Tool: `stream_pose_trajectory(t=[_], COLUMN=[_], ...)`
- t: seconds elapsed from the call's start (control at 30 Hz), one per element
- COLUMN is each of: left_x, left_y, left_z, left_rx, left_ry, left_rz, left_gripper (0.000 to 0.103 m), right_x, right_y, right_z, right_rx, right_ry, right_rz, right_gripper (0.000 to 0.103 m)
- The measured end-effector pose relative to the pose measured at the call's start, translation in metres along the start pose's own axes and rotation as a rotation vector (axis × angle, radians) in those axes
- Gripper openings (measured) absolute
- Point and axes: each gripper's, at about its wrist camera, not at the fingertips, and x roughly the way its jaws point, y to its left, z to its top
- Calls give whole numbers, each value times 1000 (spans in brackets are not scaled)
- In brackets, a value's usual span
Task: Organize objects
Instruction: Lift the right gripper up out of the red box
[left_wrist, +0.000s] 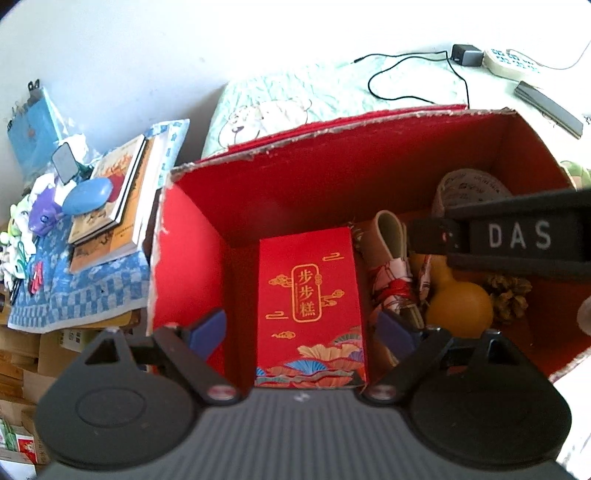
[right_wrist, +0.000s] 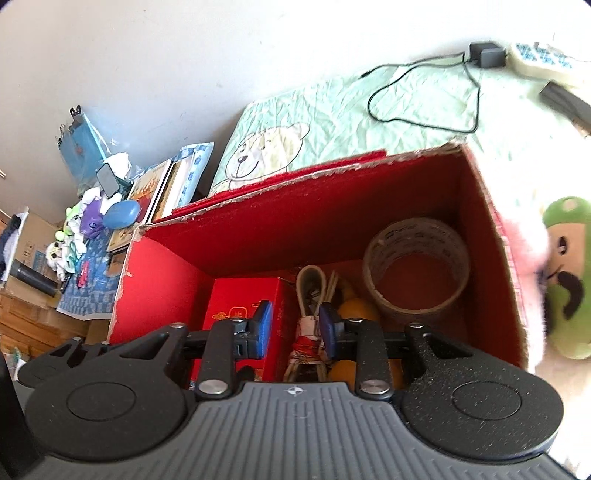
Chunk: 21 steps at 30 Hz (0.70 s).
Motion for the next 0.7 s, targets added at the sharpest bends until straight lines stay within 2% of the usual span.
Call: stream_pose_trajectory(t=[0.3, 0.43, 0.7], left_x=[-34, -51, -72], left_y=[-4, -3, -1], left_z=[-9, -15, -25], left_rx=[-15, -21, -30], left_ry=[-40, -54, -80], left_rz=[-25, -38, -57], left_gripper=[91, 92, 95], right_x=[-31, -48, -74], right_y=[3, 4, 14], right_z=[-13, -20, -35], right_rx=[-28, -30, -51], right_ry=[-74, -107, -157], right_rz=[-78, -101, -133], right_gripper=[36, 43, 44])
